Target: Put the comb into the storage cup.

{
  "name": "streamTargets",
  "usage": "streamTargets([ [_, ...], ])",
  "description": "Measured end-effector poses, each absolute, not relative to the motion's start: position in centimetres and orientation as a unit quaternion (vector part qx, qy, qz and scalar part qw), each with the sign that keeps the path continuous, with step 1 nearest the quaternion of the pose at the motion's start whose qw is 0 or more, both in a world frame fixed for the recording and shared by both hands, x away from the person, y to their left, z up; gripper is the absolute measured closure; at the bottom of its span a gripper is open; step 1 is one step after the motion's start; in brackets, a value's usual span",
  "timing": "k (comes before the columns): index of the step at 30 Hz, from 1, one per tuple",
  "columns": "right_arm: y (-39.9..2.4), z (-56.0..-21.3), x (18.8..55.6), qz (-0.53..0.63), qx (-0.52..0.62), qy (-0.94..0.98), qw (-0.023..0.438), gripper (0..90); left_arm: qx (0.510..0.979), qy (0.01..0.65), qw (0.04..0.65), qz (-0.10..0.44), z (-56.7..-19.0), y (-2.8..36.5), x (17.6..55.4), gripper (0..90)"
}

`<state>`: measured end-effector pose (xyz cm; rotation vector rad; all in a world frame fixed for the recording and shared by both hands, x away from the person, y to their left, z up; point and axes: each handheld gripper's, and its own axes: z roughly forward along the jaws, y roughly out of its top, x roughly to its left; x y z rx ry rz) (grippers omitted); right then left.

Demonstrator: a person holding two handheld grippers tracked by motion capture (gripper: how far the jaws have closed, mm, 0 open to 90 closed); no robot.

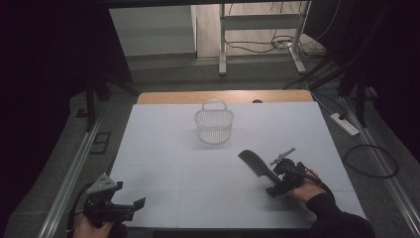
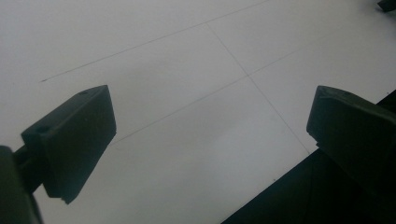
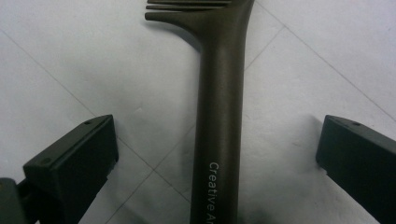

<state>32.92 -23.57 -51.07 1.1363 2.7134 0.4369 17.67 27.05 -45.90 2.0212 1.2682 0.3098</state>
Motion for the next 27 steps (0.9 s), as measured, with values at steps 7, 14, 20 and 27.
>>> streamTargets([
  [7, -23.4, -51.0, 33.0, 0.136, 0.391, 0.907, 0.079, 0.0, 0.785, 0.491, 0.358, 0.121, -45.9, 27.0, 17.7, 2.0],
  [14, -23.4, -50.2, 33.0, 0.137, 0.391, 0.907, 0.078, 23.9, 0.786, 0.491, 0.357, 0.121, -45.9, 27.0, 17.7, 2.1],
  [20, -23.3, -49.6, 33.2, 0.137, 0.379, 0.912, 0.073, 55.7, 0.787, 0.491, 0.354, 0.122, -45.9, 26.9, 17.7, 2.1],
  [27, -23.2, -49.5, 33.2, 0.142, 0.376, 0.913, 0.070, 71.8, 0.787, 0.490, 0.352, 0.124, -45.9, 26.8, 17.7, 2.0],
])
